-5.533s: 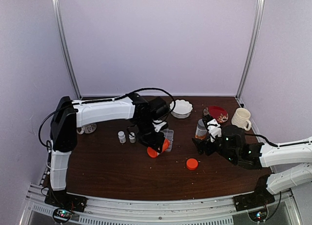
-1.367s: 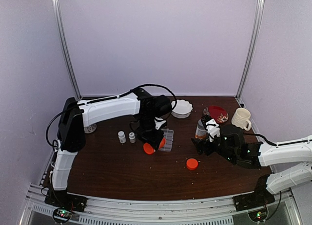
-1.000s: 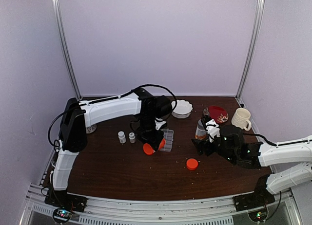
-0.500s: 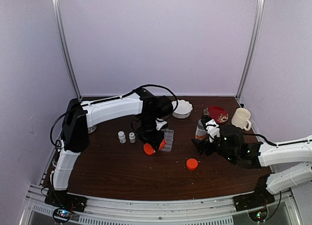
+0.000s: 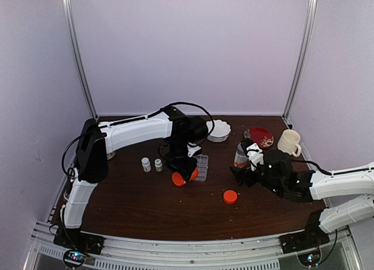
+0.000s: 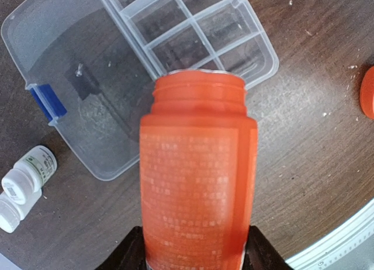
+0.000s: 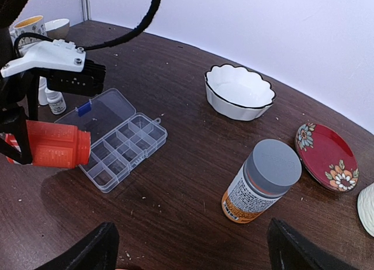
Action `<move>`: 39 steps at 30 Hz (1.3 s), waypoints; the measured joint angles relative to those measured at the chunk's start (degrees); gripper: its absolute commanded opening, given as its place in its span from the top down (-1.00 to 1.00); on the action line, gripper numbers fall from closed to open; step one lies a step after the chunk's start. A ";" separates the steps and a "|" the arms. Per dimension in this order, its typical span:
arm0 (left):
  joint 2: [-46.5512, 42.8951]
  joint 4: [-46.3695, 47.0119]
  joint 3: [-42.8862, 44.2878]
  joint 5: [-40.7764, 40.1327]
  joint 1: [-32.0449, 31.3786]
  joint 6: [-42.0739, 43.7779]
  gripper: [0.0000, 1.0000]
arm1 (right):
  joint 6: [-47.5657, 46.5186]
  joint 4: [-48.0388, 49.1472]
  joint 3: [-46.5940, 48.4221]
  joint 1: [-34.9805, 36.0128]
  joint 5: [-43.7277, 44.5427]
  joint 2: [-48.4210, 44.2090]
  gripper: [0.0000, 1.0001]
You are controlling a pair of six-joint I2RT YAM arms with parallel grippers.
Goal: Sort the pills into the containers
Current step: Pour the pill into the compartment of the pill container.
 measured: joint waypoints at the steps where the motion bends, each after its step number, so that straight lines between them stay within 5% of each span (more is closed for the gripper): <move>1: 0.00 -0.22 0.26 -0.02 0.00 0.00 1.00 | 0.00 0.00 0.00 0.00 0.00 0.00 -0.82; 39: -1.66 -0.96 0.68 -1.16 1.18 -0.20 1.00 | 0.00 -0.09 0.02 0.00 0.00 0.00 -0.82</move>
